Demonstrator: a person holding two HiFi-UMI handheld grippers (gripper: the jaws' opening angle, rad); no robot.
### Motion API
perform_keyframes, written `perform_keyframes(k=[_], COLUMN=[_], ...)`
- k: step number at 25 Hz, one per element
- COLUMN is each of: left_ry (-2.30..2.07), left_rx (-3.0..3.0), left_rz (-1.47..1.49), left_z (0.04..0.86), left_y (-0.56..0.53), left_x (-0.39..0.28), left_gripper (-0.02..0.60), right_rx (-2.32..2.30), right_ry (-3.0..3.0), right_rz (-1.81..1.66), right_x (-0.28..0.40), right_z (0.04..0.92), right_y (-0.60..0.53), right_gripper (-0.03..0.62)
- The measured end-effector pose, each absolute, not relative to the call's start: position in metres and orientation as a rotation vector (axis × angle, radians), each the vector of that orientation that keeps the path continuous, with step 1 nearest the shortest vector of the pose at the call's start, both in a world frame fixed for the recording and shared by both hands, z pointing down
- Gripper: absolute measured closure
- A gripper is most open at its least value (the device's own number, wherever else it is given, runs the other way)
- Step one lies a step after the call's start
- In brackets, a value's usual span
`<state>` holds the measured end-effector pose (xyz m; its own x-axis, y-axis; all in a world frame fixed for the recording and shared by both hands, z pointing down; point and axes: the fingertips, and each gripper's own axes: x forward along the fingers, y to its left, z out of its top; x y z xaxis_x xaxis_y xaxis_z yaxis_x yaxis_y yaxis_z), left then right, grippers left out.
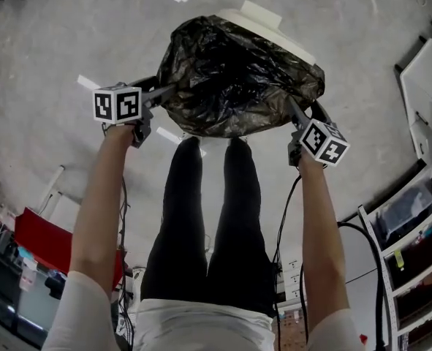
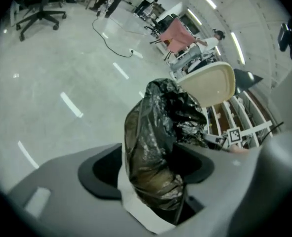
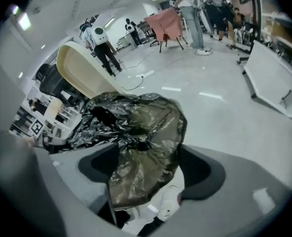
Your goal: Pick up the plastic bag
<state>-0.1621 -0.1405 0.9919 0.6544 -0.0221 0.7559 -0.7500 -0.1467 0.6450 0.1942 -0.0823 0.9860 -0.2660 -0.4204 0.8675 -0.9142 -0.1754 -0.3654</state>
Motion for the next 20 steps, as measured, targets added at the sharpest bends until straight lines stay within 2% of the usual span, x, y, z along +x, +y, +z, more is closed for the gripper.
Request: perform_keyframes(k=[2,3,4,6,7,11,20], left_ry=[-0.674,-0.684,-0.69,-0.701,-0.708,-0.763,-0.835], left_rx=[1.623,1.637,1.653,1.689,1.708,1.773,1.929], left_rz=[0.731,0.742,0.76,0.818,0.849,0.906,0.952], left_z=[0.996,0.996,0.997,0.999,1.0,0.984,0.885], left_y=[-0.141,-0.141,-0.142,-0.14,-0.138,-0.137,-0.132], left_x=[-0.159,-0.156,-0.154,-0.149,-0.148,-0.146,-0.143], left_gripper=[0.334,0.386,0.425,0.534,0.572,0.575,0.575], right_rx=[1.466,1.447,1.435,1.413,1.399,1.35,1.407], right_ry=[-1.692,-1.72,-1.745,-1.783,-1.798,-1.852,-1.94], right_rz=[1.51,1.513,1.5,1.463,1.452,1.418,1.314], right_x=[0.182,0.178,0.176,0.17,0.168,0.158,0.167], right_z=[0.994,0.994,0.993,0.991,0.99,0.971,0.865], right_y=[-0.084,-0.087,-0.089,-0.091,-0.09,-0.085,-0.084], right_gripper=[0.216,0.282,0.381,0.534,0.581,0.591,0.591])
